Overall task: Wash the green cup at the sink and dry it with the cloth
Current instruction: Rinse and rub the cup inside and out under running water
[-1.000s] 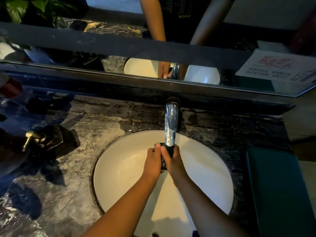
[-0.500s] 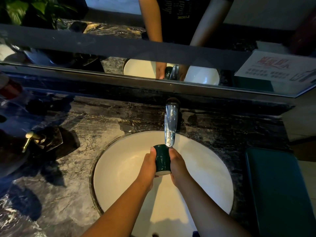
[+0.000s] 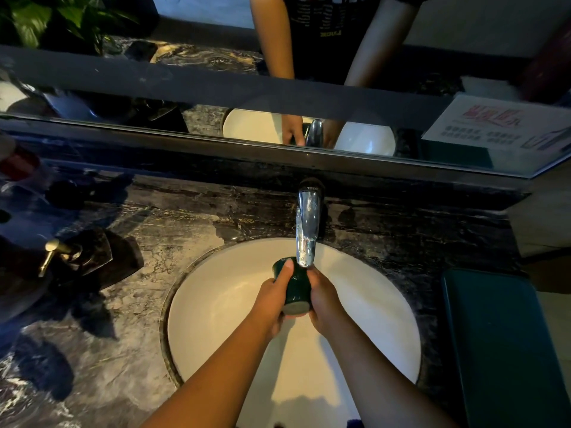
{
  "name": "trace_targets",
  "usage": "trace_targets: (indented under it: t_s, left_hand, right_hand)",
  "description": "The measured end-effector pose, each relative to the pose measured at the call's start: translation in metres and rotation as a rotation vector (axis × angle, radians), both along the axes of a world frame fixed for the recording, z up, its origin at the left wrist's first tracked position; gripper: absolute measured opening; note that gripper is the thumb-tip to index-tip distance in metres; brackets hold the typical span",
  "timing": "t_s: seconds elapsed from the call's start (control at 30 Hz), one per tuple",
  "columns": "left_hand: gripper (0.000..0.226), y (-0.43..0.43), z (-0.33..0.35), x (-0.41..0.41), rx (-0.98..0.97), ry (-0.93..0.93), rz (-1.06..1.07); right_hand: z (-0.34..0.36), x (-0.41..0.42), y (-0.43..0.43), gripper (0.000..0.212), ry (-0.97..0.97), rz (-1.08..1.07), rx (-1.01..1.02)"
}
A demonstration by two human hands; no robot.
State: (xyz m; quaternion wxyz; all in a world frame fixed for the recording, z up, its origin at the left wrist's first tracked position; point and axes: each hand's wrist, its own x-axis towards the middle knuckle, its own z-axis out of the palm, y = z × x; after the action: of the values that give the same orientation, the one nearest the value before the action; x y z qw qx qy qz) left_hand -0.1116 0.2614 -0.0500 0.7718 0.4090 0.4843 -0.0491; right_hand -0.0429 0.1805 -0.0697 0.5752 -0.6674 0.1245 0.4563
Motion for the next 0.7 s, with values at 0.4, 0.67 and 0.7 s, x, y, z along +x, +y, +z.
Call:
trace_targets:
  t_s: [0.4, 0.67, 0.7]
  left_hand:
    - [0.056, -0.001, -0.001, 0.017, -0.339, -0.033, 0.401]
    - [0.045, -0.004, -0.014, 0.016, -0.386, -0.092, 0.653]
    - [0.041, -0.005, -0.015, 0.015, -0.367, -0.088, 0.675]
  right_hand:
    - [0.01, 0.0, -0.004, 0.034, -0.19, -0.011, 0.073]
    - [0.006, -0.016, -0.004, 0.035, -0.269, -0.026, 0.122]
    - [0.006, -0.019, -0.004, 0.036, -0.232, -0.065, 0.127]
